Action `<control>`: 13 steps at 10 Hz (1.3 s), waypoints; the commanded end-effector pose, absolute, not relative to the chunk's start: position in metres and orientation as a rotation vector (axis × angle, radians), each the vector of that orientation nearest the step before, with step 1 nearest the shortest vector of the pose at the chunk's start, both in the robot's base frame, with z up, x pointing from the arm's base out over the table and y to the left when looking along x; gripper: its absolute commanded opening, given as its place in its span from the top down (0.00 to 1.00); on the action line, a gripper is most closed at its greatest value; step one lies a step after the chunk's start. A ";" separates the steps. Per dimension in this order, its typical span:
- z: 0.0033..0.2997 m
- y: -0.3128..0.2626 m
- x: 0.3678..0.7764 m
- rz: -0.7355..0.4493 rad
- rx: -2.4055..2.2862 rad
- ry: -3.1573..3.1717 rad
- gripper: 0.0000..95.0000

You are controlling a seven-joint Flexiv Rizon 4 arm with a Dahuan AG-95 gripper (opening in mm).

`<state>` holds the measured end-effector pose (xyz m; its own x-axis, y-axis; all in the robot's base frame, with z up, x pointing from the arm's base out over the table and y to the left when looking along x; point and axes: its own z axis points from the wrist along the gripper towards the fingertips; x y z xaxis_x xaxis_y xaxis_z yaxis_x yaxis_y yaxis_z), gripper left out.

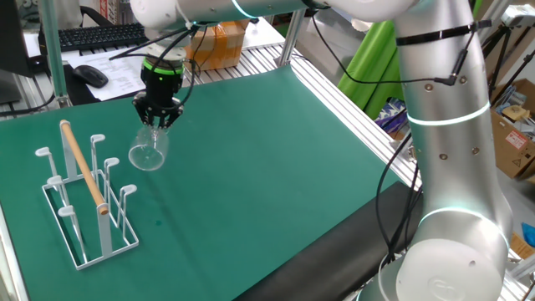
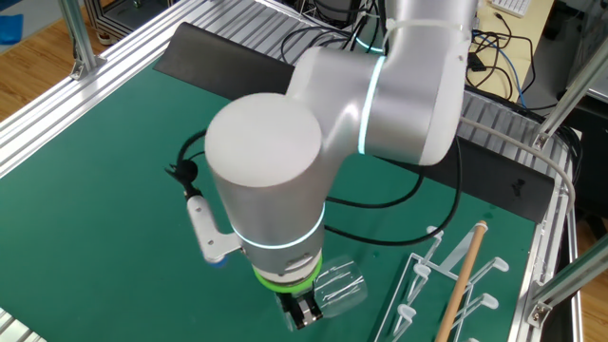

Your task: Put the cup on the cup rack

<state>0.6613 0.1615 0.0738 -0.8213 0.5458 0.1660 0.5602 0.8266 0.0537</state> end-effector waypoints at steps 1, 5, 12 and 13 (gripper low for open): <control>0.080 0.165 0.660 -0.150 -0.872 -2.859 1.00; 0.098 0.179 0.651 -0.138 -0.876 -2.846 1.00; 0.113 0.174 0.641 -0.170 -0.880 -2.769 1.00; 0.113 0.174 0.641 -0.166 -0.875 -2.784 1.00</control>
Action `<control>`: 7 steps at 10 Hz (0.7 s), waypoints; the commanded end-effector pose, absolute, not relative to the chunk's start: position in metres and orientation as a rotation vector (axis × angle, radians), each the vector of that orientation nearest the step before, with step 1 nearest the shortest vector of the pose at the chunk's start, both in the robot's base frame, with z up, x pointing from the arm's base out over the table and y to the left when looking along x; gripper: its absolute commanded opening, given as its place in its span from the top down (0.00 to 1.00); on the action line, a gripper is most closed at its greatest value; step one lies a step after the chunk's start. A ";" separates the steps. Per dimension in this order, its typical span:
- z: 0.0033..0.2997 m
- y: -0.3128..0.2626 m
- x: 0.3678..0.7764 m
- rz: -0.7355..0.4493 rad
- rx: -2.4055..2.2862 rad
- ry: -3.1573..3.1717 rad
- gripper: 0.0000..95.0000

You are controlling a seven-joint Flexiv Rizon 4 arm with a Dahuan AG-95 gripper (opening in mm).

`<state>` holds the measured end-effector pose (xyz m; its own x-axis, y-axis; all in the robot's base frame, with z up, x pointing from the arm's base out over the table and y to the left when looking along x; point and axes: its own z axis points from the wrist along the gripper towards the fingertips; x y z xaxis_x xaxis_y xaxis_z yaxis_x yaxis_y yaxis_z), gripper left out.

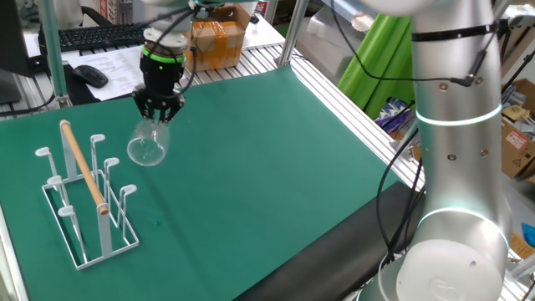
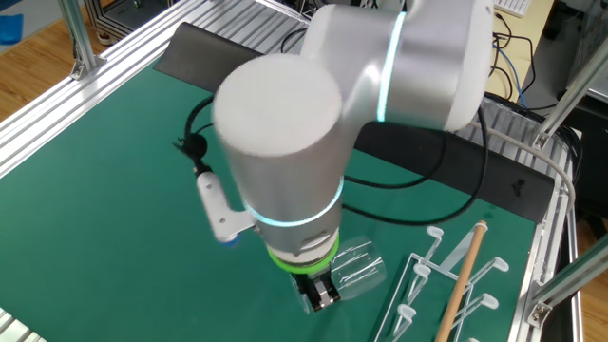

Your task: Put the cup on the cup rack

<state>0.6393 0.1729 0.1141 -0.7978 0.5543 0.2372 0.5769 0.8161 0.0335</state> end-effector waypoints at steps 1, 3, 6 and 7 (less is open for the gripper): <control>0.113 0.174 0.641 -0.151 -0.903 -2.793 1.00; 0.113 0.174 0.641 -0.146 -0.972 -2.798 1.00; 0.113 0.174 0.641 -0.106 -1.104 -2.819 1.00; 0.113 0.174 0.641 -0.087 -1.129 -2.840 1.00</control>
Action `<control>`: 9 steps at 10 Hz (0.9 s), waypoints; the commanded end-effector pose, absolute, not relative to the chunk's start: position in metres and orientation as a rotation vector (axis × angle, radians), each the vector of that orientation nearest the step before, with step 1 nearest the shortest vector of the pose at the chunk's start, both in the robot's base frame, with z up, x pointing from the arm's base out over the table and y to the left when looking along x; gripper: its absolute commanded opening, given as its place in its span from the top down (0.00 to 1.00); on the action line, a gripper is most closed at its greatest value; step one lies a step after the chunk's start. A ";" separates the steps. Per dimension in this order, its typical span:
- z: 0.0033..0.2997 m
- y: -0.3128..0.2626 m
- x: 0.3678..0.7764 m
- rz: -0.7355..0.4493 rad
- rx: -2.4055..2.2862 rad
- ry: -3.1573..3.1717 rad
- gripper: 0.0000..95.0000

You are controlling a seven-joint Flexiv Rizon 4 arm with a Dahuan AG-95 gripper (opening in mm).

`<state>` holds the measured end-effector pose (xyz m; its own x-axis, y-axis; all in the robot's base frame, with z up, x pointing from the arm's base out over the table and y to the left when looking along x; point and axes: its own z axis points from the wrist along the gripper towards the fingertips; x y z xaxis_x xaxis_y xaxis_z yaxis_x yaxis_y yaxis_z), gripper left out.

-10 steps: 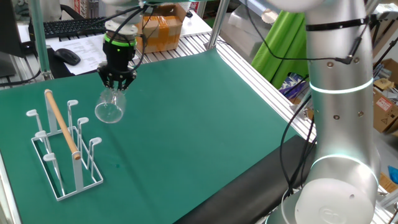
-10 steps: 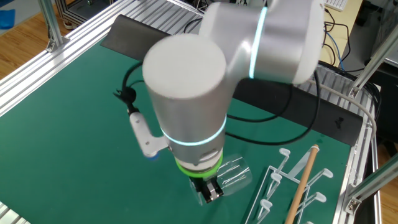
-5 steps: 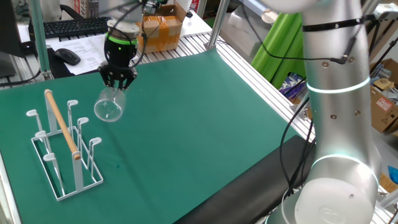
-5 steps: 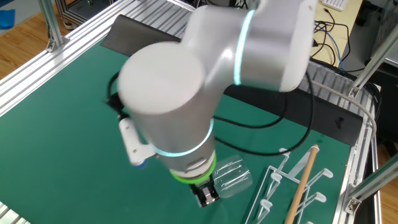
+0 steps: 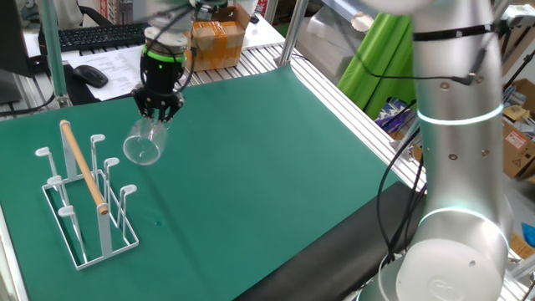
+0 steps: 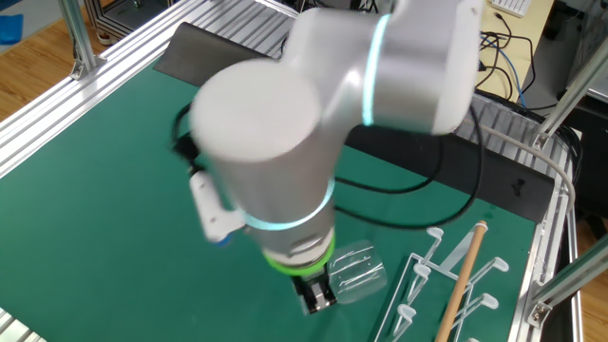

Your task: Put the cup on the cup rack

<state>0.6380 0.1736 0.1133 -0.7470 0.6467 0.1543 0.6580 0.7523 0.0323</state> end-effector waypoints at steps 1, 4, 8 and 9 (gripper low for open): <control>0.113 0.174 0.641 -0.075 -1.139 -2.848 1.00; 0.113 0.174 0.641 -0.060 -1.160 -2.844 1.00; 0.123 0.171 0.640 -0.032 -1.172 -2.841 1.00; 0.126 0.170 0.640 -0.038 -1.200 -2.826 1.00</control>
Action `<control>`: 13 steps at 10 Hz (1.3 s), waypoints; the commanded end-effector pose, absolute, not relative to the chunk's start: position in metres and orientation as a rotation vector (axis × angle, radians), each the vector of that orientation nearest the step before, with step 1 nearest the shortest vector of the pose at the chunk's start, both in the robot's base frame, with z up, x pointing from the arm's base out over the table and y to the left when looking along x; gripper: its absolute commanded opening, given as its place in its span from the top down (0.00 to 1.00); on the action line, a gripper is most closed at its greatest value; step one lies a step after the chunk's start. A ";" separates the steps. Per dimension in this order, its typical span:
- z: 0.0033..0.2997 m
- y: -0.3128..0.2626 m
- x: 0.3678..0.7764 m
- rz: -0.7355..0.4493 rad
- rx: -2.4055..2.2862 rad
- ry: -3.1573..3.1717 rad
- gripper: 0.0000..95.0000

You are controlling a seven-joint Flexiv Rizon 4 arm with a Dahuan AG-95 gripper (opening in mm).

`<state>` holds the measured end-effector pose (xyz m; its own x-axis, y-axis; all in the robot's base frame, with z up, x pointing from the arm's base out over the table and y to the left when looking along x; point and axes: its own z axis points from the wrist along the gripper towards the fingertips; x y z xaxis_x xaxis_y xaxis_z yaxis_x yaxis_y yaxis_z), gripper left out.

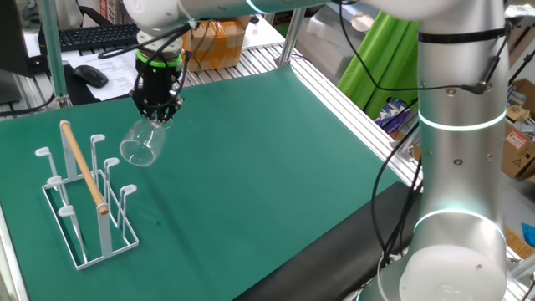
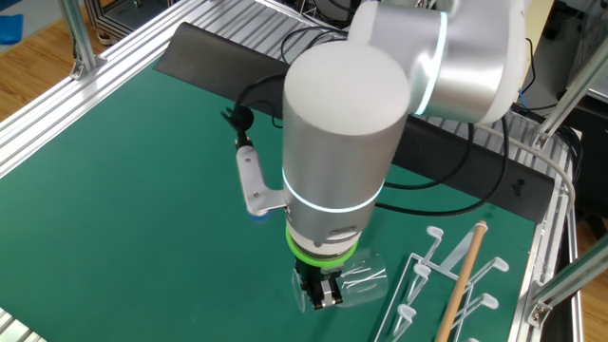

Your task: Put the cup on the cup rack

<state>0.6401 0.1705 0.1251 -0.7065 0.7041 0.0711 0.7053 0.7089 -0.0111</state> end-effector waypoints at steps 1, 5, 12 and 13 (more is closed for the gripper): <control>0.130 0.169 0.640 -0.041 -1.201 -2.825 1.00; 0.143 0.165 0.638 -0.055 -1.212 -2.845 1.00; 0.152 0.165 0.634 -0.047 -1.315 -2.835 1.00; 0.153 0.165 0.633 -0.047 -1.310 -2.840 1.00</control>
<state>0.6323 0.1670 0.1546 -0.6515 0.7580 0.0297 0.7586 0.6511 0.0225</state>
